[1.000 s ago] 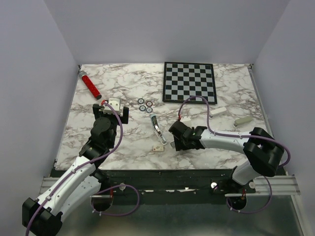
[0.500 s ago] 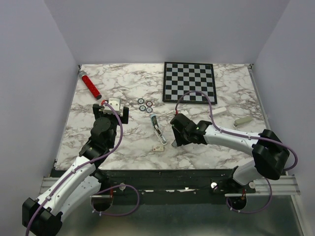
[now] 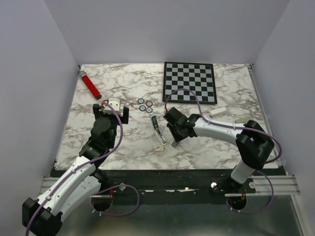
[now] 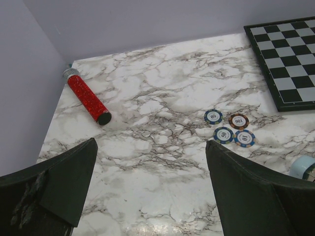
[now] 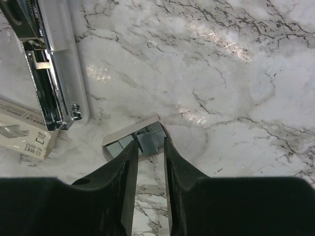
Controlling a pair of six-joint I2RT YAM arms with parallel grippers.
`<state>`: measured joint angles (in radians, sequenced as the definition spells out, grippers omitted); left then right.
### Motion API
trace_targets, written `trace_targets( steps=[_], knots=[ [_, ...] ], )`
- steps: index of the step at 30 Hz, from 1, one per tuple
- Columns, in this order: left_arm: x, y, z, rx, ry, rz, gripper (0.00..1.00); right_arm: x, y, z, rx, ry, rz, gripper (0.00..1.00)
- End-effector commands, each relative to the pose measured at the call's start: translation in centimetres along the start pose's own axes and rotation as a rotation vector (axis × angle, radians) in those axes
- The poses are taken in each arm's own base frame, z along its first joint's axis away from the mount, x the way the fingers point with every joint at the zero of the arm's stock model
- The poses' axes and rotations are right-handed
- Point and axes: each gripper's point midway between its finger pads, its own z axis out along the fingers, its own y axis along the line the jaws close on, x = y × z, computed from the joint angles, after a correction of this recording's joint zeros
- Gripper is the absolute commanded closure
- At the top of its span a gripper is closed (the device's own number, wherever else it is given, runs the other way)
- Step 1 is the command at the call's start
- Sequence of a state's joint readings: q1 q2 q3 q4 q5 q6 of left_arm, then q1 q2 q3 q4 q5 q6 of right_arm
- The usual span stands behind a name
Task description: Load the staples into the stapler
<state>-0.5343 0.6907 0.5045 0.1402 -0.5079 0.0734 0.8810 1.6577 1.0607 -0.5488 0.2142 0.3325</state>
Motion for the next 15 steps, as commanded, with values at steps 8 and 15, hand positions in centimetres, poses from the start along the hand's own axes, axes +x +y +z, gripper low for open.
trace_targets(
  steps=[8, 15],
  knots=[
    [-0.6, -0.3, 0.0, 0.012, -0.023, -0.013, 0.01, -0.1, 0.7, 1.2, -0.050, 0.051, -0.063, 0.73],
    [-0.5, -0.4, 0.1, 0.014, -0.021, -0.010, 0.01, 0.3, 1.1, 1.2, -0.085, 0.068, -0.074, 0.73]
  ],
)
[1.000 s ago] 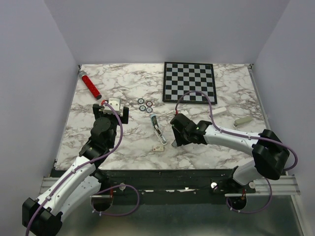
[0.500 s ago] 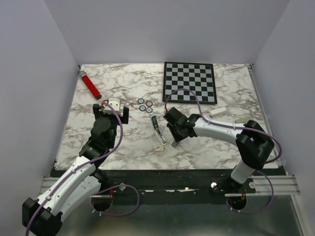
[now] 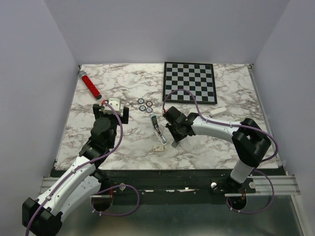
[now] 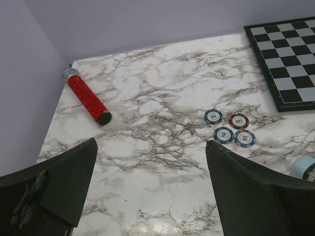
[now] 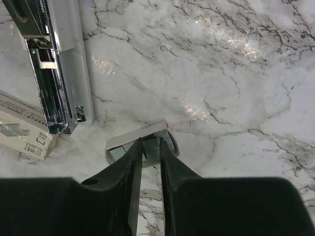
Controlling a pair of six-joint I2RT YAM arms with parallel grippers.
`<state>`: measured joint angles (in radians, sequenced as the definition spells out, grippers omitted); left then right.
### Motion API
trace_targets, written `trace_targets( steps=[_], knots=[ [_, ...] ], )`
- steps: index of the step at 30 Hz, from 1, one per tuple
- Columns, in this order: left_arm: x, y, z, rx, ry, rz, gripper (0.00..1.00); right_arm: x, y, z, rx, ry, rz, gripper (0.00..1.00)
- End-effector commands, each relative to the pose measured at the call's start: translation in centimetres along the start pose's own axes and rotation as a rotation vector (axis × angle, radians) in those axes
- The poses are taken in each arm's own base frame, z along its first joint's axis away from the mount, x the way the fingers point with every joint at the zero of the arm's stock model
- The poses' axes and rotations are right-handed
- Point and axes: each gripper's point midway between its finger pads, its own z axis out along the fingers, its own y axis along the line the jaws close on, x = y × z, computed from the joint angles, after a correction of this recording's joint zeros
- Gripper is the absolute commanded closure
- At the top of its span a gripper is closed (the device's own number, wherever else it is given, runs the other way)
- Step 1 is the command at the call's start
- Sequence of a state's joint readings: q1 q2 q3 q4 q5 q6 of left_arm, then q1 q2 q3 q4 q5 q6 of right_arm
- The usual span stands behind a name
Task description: Load the staples into the stapler
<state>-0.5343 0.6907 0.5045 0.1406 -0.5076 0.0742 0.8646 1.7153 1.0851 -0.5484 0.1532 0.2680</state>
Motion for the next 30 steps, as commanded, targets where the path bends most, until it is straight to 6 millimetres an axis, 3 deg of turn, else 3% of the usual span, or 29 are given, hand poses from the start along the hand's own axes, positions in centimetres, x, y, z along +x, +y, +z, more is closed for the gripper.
trace_targets(
  steps=[1, 30],
  knots=[
    [-0.5, -0.4, 0.1, 0.014, -0.020, -0.012, 0.01, -0.1, 0.7, 0.1, -0.044, 0.019, -0.021, 0.73],
    [-0.4, -0.6, 0.1, 0.027, -0.017, -0.006, 0.01, 0.6, -0.5, 0.7, 0.010, 0.049, -0.027, 0.72]
  ],
)
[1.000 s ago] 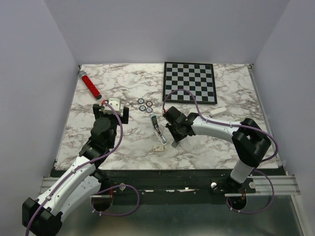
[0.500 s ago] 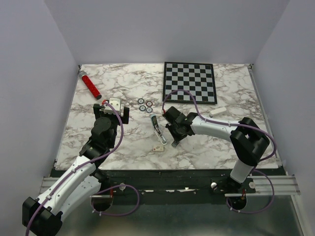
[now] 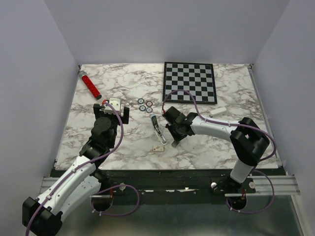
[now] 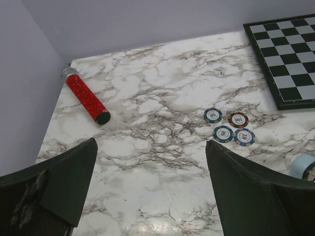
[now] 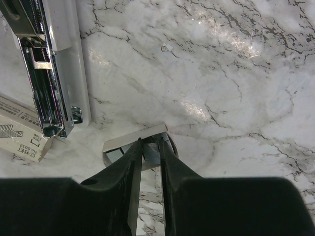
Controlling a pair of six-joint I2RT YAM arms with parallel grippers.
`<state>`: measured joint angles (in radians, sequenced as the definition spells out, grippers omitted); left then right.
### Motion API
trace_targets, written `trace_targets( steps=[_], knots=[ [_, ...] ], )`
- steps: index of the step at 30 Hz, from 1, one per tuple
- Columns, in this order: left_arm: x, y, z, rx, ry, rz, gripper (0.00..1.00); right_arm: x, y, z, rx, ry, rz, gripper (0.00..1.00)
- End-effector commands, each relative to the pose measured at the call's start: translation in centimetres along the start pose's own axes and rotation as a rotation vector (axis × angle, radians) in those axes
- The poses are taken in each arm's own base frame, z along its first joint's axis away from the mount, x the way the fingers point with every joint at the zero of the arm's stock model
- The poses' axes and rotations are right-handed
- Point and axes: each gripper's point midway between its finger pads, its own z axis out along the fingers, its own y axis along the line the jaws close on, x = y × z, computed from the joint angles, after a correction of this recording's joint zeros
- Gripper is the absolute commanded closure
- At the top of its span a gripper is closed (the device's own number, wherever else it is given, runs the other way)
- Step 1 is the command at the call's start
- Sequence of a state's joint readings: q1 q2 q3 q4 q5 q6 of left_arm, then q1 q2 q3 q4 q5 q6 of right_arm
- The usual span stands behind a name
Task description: Load the staples into the stapler
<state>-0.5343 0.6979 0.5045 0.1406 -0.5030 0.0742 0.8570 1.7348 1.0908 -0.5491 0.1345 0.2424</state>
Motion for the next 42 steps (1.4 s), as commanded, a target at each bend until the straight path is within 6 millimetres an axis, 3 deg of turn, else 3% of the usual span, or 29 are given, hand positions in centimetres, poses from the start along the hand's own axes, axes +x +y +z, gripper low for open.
trace_targets(
  steps=[1, 11, 15, 19, 25, 32, 37, 42],
  knots=[
    [-0.7, -0.4, 0.0, 0.021, -0.025, -0.011, 0.01, 0.4, -0.4, 0.2, 0.020, 0.029, -0.007, 0.72],
    [-0.7, -0.5, 0.0, 0.026, -0.024, -0.012, 0.01, 0.7, -0.5, 0.8, 0.023, 0.044, -0.017, 0.71],
    [-0.7, -0.6, 0.0, 0.029, -0.025, -0.011, 0.01, 0.5, -0.4, 0.7, 0.017, 0.039, -0.014, 0.77],
    [-0.7, -0.6, 0.0, 0.029, -0.025, -0.011, 0.01, -0.2, -0.3, -0.4, 0.006, 0.014, -0.011, 0.82],
    [-0.7, -0.6, 0.0, 0.029, -0.025, -0.012, 0.01, -1.1, -0.2, -2.2, -0.006, -0.029, 0.012, 0.82],
    [-0.7, -0.6, 0.0, 0.029, -0.027, -0.018, 0.01, -2.9, 0.2, -4.1, -0.029, -0.090, 0.044, 0.82],
    [-0.9, -0.5, 0.0, 0.025, -0.029, -0.024, 0.01, -5.6, 1.2, -5.5, -0.076, -0.177, 0.079, 0.82],
    [-0.9, -0.2, -0.1, 0.009, -0.029, -0.035, 0.01, -8.1, 2.8, -5.6, -0.108, -0.243, 0.087, 0.82]
  ],
)
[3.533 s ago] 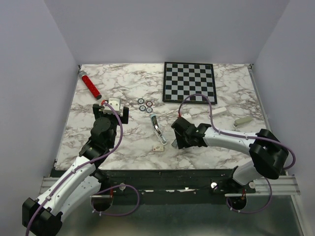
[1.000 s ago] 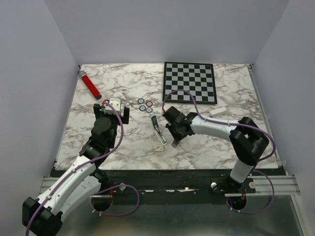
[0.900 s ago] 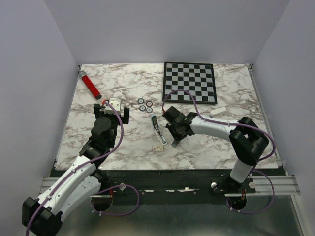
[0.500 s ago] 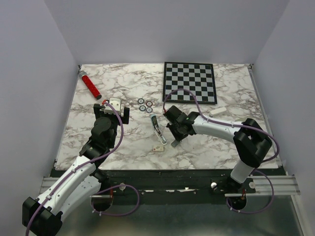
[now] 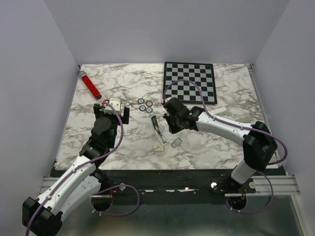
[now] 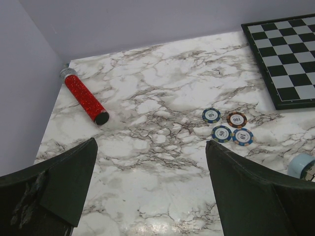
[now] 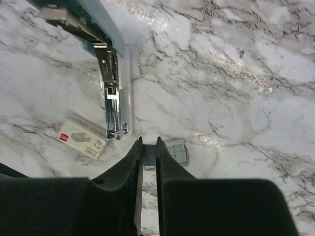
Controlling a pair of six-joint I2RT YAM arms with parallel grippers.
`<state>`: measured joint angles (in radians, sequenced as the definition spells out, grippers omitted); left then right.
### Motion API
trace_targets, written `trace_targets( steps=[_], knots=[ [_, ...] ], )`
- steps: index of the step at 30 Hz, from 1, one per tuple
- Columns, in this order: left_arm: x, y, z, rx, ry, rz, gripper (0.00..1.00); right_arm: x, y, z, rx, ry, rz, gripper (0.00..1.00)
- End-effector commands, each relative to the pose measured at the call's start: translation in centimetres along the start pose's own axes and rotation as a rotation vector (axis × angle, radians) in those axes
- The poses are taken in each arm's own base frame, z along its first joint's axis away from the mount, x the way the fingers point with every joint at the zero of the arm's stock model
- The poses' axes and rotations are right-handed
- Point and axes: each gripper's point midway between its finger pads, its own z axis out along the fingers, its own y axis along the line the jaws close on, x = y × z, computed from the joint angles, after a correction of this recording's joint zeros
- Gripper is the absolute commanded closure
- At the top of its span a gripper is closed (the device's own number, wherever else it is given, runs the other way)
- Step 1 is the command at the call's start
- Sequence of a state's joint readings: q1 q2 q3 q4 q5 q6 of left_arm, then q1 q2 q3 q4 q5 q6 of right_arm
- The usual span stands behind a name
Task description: Load the staples into the stapler
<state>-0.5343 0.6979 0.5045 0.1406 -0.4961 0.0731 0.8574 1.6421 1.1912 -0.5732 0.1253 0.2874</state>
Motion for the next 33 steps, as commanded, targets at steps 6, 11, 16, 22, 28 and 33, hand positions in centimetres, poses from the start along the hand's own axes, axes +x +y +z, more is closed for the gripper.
trace_targets(
  steps=[6, 11, 16, 22, 28, 33],
  knots=[
    [-0.9, 0.5, -0.1, -0.035, -0.030, -0.062, 0.01, -4.2, 3.6, 0.9, -0.066, -0.138, 0.036, 0.82],
    [-1.2, 0.6, -0.1, -0.052, -0.031, -0.090, 0.01, -4.6, 4.4, 2.0, -0.075, -0.157, 0.033, 0.82],
    [-1.3, 1.2, -0.1, -0.098, -0.028, -0.163, 0.01, -3.8, 4.8, 3.3, -0.076, -0.155, 0.031, 0.82],
    [-1.2, 1.5, -0.2, -0.126, -0.019, -0.212, 0.01, -3.1, 5.2, 4.4, -0.081, -0.148, 0.025, 0.82],
    [-1.1, 1.6, -0.3, -0.129, -0.015, -0.203, 0.01, -1.9, 5.0, 5.3, -0.063, -0.123, 0.027, 0.82],
    [-1.0, 1.5, -0.2, -0.125, -0.015, -0.200, 0.01, -1.3, 4.4, 5.5, -0.032, -0.117, 0.029, 0.82]
  ],
)
